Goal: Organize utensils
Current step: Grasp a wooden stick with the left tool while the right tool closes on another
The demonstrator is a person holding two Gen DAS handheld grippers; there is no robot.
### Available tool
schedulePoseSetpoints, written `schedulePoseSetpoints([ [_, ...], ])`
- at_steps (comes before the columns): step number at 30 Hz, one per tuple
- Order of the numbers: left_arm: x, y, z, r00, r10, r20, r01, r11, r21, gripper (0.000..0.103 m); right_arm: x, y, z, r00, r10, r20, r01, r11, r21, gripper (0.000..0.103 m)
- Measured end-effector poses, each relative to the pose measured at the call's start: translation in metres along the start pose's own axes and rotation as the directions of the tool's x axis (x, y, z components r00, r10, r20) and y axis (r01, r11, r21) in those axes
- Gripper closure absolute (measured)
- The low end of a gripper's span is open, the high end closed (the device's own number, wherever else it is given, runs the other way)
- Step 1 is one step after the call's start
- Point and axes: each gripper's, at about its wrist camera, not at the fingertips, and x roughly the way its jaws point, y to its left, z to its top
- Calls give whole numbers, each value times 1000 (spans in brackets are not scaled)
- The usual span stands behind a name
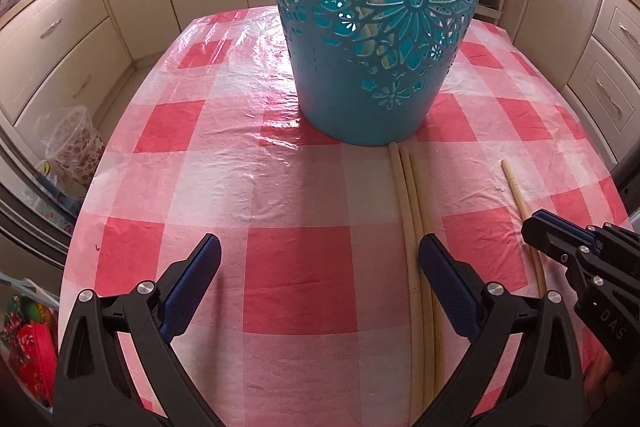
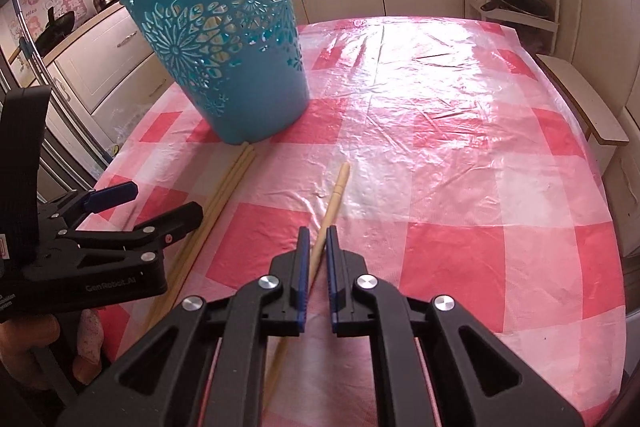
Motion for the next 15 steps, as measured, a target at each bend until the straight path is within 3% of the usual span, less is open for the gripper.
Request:
schedulePoseSetpoints([
  [6,6,-9,7,1000,19,-22,-18,999,26,9,-1,-1,-1,1000,15,4,-15,1000,3,94],
  [11,6,-9,5,1000,-1,-21,2,1000,12,22,-2,-4,-2,1000,27,6,-27,1000,1,94],
  [15,5,-7,8,999,-24,-29,24,1000,1,25,-1,-5,-2,1000,27,9,-28,1000,3,94],
])
